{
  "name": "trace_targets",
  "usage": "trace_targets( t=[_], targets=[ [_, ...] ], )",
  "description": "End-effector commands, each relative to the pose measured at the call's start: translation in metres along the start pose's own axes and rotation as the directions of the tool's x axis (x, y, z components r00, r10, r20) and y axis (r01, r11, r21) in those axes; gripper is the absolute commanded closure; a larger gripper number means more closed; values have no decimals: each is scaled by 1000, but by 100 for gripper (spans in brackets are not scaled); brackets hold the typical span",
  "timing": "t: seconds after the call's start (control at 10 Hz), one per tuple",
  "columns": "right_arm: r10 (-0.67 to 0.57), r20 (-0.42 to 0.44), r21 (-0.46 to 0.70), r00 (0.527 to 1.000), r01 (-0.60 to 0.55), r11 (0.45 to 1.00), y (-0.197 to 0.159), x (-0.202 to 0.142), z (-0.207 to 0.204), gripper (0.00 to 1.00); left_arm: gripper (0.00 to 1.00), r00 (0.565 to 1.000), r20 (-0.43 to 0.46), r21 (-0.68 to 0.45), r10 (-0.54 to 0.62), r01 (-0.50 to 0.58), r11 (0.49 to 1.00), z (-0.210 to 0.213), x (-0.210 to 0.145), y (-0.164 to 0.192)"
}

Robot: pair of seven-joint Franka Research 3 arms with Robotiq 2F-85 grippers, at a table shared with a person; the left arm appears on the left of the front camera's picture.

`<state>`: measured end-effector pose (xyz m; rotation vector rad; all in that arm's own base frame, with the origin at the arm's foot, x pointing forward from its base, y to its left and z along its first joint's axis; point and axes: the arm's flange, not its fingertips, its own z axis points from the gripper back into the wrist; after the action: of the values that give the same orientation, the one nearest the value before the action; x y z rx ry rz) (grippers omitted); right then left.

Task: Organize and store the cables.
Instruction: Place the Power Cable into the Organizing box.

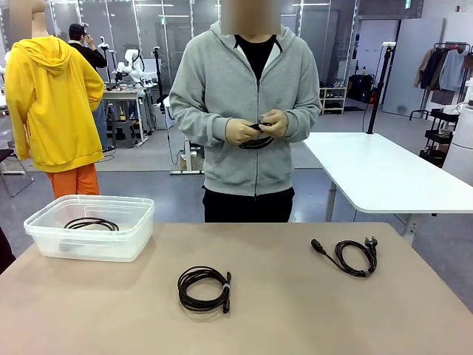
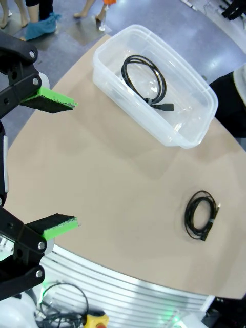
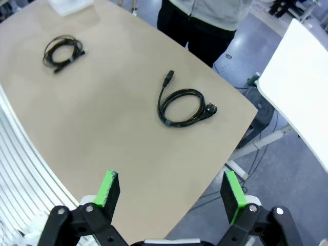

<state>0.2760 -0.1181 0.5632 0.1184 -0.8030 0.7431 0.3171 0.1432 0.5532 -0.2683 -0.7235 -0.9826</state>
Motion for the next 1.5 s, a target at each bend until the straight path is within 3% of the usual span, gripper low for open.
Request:
trace_targets(
  t=[0.0, 0.1, 0.4, 0.8, 1.4],
  targets=[
    [252, -127, 81, 959, -243, 967, -18, 21, -21, 0, 0, 1000, 12, -9, -18, 18, 1000, -1, -1, -3],
    [379, -198, 85, 904, -370, 925, -23, 30, -45, 0, 0, 1000, 12, -9, -18, 18, 1000, -1, -1, -3],
    [553, -151, 250, 819, -510, 823, -28, 43, -114, 0, 0, 1000, 12, -9, -18, 18, 1000, -1, -1, -3],
    [566, -167, 311, 807, -502, 807, -31, 36, -168, 0, 0, 1000, 12, -9, -18, 18, 1000, -1, -1, -3],
    [537, -197, 304, 820, -470, 829, -24, 36, -169, 0, 0, 1000, 12, -9, -18, 18, 1000, -1, -1, -3]
  ],
)
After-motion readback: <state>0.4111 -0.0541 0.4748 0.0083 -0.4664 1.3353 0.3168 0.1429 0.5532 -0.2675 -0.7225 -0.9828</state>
